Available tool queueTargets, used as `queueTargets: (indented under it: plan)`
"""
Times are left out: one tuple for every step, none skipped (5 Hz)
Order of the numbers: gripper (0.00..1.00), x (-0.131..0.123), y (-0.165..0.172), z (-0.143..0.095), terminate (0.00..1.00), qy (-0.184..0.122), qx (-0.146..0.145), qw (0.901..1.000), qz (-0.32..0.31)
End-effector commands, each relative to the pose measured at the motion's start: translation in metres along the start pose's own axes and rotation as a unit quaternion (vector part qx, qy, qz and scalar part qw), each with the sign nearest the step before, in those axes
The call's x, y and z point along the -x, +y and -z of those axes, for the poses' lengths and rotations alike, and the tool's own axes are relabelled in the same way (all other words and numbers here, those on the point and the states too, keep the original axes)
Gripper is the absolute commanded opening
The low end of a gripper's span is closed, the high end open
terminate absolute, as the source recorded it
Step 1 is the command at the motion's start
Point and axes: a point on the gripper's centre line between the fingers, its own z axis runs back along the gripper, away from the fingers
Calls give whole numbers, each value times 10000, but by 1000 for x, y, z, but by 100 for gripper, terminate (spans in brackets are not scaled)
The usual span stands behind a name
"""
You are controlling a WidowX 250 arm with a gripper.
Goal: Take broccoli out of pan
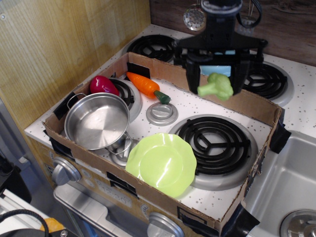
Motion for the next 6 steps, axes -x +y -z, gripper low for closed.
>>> queueTargets:
  plan:
    - [0, 53, -26, 7, 0, -339, 92, 9947, -966]
    - [0, 73, -21, 18, 0, -369, 74, 9915, -1245]
    - [0, 83, -12, 28, 0, -410, -31, 9897, -1371]
    - [0, 86, 0, 33, 0, -284, 32, 9907, -1331]
    - [0, 92, 8, 42, 0, -374, 59, 9891, -1424]
    - [100, 93, 13, 43, 0, -411, 64, 9895, -1384]
